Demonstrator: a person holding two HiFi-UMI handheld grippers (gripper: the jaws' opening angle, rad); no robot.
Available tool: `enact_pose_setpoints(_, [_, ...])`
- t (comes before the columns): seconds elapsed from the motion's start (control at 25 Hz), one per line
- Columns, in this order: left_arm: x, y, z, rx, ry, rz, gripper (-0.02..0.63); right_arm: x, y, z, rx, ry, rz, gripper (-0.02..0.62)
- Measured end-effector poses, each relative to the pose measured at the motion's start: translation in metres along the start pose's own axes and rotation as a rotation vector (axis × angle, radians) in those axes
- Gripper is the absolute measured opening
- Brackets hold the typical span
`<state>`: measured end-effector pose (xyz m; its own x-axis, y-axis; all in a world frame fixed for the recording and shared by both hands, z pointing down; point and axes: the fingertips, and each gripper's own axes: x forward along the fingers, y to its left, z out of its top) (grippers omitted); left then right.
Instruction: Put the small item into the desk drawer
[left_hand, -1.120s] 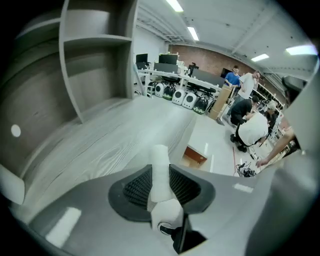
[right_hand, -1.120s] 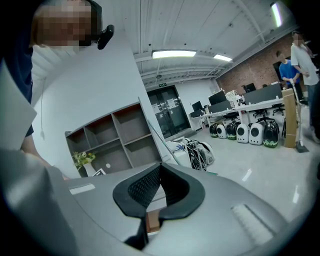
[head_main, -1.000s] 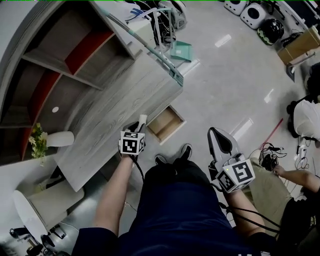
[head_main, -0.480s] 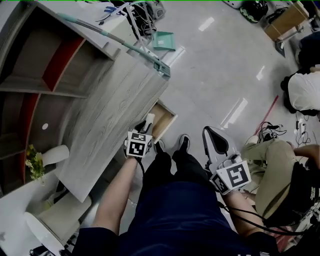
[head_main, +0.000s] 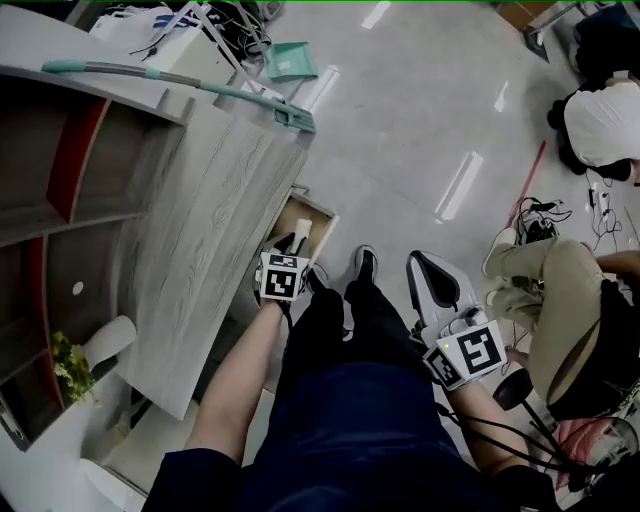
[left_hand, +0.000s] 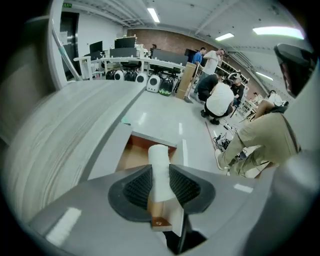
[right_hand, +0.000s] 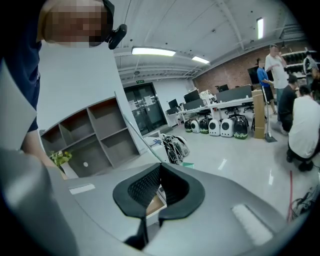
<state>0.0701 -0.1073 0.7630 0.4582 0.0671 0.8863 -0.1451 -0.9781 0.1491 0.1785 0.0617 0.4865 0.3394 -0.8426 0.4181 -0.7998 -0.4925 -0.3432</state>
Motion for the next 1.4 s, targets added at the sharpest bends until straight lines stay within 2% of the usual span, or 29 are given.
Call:
enact_pose_setpoints(0.16, [0.02, -0.001, -0.005, 0.058, 0.045, -0.008, 0.109, -0.004, -0.009, -0.013, 0.023, 0.019, -0.025, 0.006])
enact_pose_setpoints(0.36, [0.037, -0.004, -0.008, 0.086, 0.069, -0.028, 0.109, -0.008, -0.016, -0.025, 0.047, 0.037, -0.053, 0.006])
enact_pose_setpoints(0.56, [0.057, -0.01, -0.015, 0.152, 0.124, -0.052, 0.109, -0.013, -0.024, -0.037, 0.105, 0.048, -0.08, 0.006])
enact_pose_setpoints(0.92, [0.079, -0.012, -0.027, 0.201, 0.19, -0.08, 0.112, -0.017, -0.03, -0.048, 0.148, 0.054, -0.102, 0.006])
enact_pose_setpoints(1.04, [0.08, -0.013, -0.026, 0.232, 0.192, -0.075, 0.112, -0.016, -0.031, -0.047, 0.157, 0.049, -0.098, 0.006])
enact_pose_setpoints(1.4, [0.052, -0.007, -0.004, 0.194, 0.099, -0.04, 0.112, -0.005, -0.019, -0.034, 0.122, 0.032, -0.068, 0.006])
